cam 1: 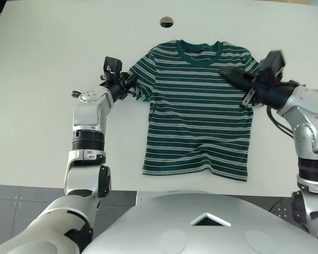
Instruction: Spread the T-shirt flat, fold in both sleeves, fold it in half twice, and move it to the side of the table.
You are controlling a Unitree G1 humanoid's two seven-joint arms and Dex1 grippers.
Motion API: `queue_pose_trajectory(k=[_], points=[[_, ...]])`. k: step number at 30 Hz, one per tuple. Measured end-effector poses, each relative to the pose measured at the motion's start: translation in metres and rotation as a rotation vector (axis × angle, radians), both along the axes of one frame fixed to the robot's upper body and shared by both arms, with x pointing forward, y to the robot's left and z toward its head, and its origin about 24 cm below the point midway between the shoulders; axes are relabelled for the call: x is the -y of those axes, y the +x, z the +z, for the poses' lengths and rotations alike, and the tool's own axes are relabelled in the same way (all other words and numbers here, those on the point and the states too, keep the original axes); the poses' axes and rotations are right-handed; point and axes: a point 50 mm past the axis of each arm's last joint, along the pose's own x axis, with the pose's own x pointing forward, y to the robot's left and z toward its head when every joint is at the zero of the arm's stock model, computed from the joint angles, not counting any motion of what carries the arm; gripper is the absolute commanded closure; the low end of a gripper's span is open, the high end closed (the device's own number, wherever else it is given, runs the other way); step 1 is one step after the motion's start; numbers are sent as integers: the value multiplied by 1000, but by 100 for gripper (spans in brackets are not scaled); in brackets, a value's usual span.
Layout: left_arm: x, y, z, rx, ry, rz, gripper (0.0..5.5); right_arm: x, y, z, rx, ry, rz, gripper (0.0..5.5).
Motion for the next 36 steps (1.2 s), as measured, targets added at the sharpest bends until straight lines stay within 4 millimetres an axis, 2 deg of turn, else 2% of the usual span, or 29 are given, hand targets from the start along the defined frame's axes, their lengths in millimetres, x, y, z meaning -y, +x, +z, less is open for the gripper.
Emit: queue_pose_trajectory(k=[1, 3, 5, 8, 11, 14, 18, 19, 24, 25, 29, 33, 36], points=[[1, 0, 0, 2, -2, -4, 474, 7, 6, 0, 7, -14, -74, 540], [2, 0, 0, 5, -4, -11, 502, 34, 24, -5, 25, -115, -341, 540], [3, 0, 0, 6, -7, -21, 527, 51, 27, -14, 14, -183, -481, 540], [8, 0, 1, 18, -17, -34, 539, 64, 23, -23, -5, -234, -575, 540], [18, -2, 16, 93, -51, -66, 539, 86, 12, -41, -76, -294, -671, 540], [41, -2, 34, 159, -91, -131, 539, 99, 0, -60, -147, -345, -728, 540], [73, 2, 34, 144, -104, -216, 540, 105, -2, -70, -192, -337, -765, 503], [80, 4, 34, 139, -101, -236, 540, 104, -3, -74, -206, -331, -768, 473], [106, 8, 10, 21, -64, -278, 540, 103, 2, -81, -243, -273, -796, 397], [108, 8, 6, 7, -55, -280, 540, 103, 3, -80, -242, -261, -799, 374], [115, 12, 1, 17, -44, -295, 477, 95, 10, -76, -232, -192, -798, 309], [114, 14, 0, 25, -36, -284, 477, 90, 22, -70, -232, -155, -787, 309], [112, 12, 4, 46, -73, -277, 477, 82, 27, -77, -277, -156, -749, 309]])
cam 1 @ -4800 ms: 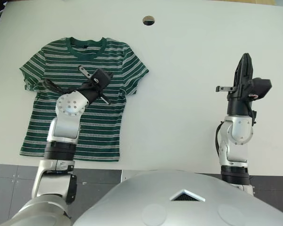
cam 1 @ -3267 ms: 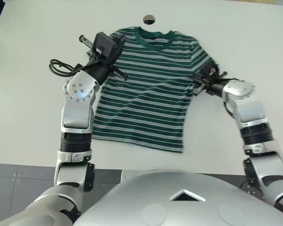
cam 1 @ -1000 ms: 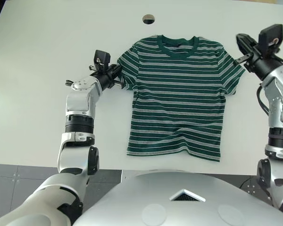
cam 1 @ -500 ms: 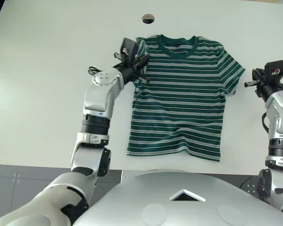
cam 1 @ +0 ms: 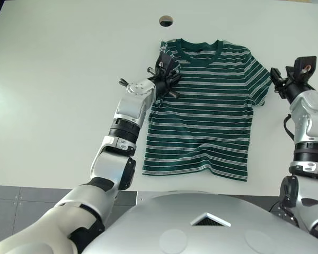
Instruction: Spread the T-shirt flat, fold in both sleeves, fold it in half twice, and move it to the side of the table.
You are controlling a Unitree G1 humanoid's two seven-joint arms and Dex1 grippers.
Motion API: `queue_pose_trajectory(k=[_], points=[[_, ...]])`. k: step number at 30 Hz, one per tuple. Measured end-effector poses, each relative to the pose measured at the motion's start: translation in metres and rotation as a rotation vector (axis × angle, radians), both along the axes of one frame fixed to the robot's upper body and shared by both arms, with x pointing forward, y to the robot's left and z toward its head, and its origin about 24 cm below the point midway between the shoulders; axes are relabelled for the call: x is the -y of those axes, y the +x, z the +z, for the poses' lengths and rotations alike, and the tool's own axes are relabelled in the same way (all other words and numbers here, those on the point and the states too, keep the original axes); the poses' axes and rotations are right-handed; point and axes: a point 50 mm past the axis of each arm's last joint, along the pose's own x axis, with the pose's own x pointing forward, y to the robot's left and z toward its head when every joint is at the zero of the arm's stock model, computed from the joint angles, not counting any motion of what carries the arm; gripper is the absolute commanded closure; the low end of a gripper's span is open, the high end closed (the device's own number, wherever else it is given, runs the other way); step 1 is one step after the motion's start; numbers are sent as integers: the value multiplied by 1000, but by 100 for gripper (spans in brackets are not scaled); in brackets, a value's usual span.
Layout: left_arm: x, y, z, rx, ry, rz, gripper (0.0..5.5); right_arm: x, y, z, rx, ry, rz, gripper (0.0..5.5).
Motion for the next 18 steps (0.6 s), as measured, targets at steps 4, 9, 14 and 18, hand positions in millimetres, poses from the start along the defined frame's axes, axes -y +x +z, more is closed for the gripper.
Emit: queue_pose_trajectory(k=[4, 9, 14, 18], points=[[-12, 2, 48, 192, -93, 24, 477, -2, 0, -15, -80, 23, 11, 309], [-20, -12, 84, 375, -109, 11, 474, 0, 2, -15, -103, 27, 34, 358], [-33, -20, 97, 449, -105, 44, 474, -2, 2, -15, -118, 32, 65, 431], [-42, -30, 90, 438, -97, 60, 474, -3, 2, -15, -123, 34, 77, 505]])
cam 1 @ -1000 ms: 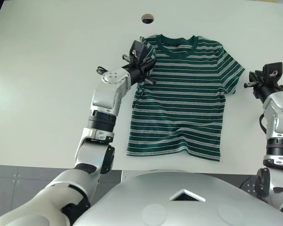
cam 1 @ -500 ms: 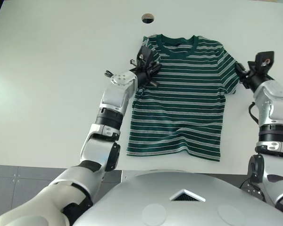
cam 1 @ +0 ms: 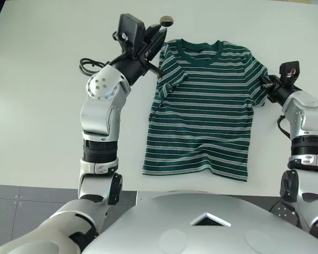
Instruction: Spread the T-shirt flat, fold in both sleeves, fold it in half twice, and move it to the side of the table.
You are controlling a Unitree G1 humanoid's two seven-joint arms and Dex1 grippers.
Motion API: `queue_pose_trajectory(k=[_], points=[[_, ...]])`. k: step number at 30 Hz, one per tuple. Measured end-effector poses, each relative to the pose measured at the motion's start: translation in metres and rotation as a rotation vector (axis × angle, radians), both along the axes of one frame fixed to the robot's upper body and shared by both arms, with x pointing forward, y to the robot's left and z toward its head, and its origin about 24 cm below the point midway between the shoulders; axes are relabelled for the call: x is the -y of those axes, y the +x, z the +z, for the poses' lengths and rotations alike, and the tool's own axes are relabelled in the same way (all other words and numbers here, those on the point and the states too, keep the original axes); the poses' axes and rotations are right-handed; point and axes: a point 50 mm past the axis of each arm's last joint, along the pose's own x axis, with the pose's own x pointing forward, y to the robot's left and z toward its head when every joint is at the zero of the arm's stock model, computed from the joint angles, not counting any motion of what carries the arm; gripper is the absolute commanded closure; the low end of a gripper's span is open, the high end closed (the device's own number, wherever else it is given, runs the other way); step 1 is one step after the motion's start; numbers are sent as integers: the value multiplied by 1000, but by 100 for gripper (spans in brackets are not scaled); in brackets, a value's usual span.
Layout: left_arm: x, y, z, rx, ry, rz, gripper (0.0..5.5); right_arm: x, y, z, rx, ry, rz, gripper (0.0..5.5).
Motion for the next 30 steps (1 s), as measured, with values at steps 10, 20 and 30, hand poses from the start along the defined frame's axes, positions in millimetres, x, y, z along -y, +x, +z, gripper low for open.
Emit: queue_pose_trajectory(k=[10, 20, 30], points=[[-24, -37, -42, -97, 232, -50, 474, -22, 2, 22, 74, -31, 103, 539], [-12, -37, -66, -106, 194, -41, 474, -81, 8, 31, 60, -58, 350, 539], [-19, -33, -66, -72, 178, 18, 474, -93, 7, 14, 9, -45, 383, 360]])
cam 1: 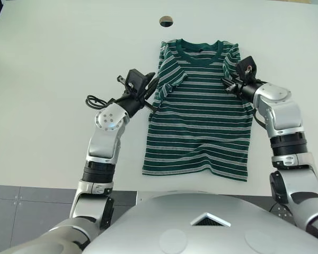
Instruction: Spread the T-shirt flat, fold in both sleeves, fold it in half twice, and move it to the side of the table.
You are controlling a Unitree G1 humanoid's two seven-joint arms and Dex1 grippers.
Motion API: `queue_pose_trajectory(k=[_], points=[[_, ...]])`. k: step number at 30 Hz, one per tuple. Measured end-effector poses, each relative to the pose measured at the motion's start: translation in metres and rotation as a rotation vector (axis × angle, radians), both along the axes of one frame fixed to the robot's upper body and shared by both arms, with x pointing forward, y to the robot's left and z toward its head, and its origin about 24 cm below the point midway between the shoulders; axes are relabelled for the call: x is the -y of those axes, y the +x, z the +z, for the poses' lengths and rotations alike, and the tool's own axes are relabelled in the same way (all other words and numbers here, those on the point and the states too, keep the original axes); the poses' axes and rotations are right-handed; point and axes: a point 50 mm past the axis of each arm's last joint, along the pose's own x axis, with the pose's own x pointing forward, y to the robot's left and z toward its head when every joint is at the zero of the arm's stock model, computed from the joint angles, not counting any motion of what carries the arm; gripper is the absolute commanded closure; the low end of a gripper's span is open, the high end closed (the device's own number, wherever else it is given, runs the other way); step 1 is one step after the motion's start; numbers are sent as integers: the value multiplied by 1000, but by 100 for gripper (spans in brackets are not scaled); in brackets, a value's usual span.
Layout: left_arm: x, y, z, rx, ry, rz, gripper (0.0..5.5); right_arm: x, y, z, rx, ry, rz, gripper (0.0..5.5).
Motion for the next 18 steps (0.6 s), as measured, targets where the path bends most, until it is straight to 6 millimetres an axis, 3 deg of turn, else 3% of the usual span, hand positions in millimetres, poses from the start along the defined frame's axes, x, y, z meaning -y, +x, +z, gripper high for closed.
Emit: queue_pose_trajectory(k=[2, 5, 10, 12, 14, 18], points=[[-1, 1, -1, 8, 0, 4, 474, -5, -2, 6, 15, 28, 32, 325], [-2, 1, 5, 89, 17, -8, 474, -12, -14, 15, 36, 88, 115, 321], [-14, -15, 16, 295, 314, -170, 474, -4, -35, 54, 377, 8, 321, 321], [-21, -38, 14, 337, 497, -356, 474, 16, -55, 57, 409, -119, 493, 321], [-35, -53, 9, 315, 646, -486, 460, 44, -84, 44, 335, -340, 710, 319], [-67, -64, 15, 248, 821, -569, 395, 90, -113, 34, 146, -603, 854, 289]])
